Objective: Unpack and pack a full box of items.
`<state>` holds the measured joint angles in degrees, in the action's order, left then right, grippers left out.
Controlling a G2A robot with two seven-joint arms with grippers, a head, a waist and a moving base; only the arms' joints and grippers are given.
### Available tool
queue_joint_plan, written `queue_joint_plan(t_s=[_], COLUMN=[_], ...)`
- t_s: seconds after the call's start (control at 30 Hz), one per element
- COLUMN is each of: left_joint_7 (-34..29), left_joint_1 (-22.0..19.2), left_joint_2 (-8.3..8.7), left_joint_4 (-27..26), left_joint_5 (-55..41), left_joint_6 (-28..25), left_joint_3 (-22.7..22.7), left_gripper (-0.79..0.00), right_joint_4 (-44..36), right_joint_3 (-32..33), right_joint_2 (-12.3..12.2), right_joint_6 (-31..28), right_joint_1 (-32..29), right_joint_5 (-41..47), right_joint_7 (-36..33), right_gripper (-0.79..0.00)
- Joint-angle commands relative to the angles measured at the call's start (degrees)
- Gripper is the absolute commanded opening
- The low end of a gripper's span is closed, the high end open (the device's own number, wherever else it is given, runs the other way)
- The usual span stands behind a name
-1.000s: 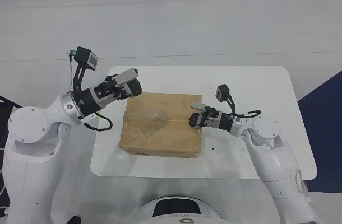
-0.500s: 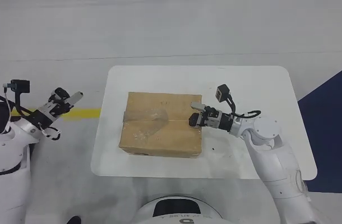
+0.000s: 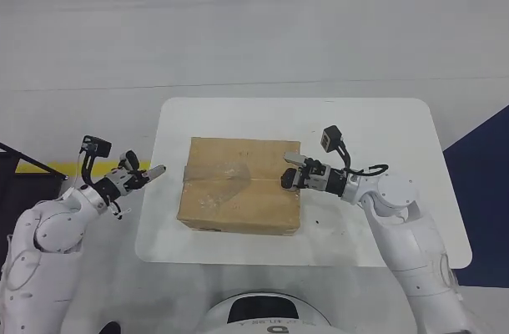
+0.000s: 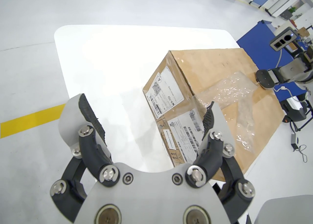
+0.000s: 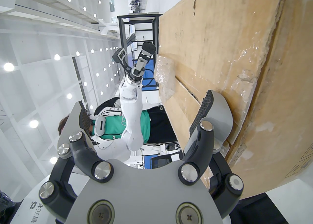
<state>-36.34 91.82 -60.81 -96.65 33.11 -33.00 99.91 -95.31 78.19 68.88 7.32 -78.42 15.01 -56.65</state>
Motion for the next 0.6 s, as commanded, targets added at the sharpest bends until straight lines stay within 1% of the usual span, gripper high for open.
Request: queue_joint_plan(t_s=[0.0, 0.1, 0.27, 0.43, 0.57], left_joint_7=[-1.8, -2.7, -0.6, 1.0, 1.8], left_joint_1=[-0.8, -2.5, -3.7, -3.9, -4.0], left_joint_2=[0.11, 0.21, 0.20, 0.16, 0.24], left_joint_4=[0.1, 0.7, 1.5, 1.3, 0.8], left_joint_5=[1.5, 4.5, 8.5, 8.4, 7.6], left_joint_6=[0.5, 0.3, -1.0, 0.0, 0.4], left_joint_3=[-1.4, -3.6, -6.7, -8.0, -8.2], left_gripper=[0.000, 0.000, 0.000, 0.000, 0.000], right_joint_4=[0.0, 0.0, 0.0, 0.0, 0.0], right_joint_3=[0.0, 0.0, 0.0, 0.0, 0.0], right_joint_2=[0.0, 0.0, 0.0, 0.0, 0.0], right_joint_6=[0.0, 0.0, 0.0, 0.0, 0.0], right_joint_1=[0.0, 0.0, 0.0, 0.0, 0.0], right_joint_5=[0.0, 0.0, 0.0, 0.0, 0.0], right_joint_7=[0.0, 0.0, 0.0, 0.0, 0.0], right_gripper=[0.000, 0.000, 0.000, 0.000, 0.000])
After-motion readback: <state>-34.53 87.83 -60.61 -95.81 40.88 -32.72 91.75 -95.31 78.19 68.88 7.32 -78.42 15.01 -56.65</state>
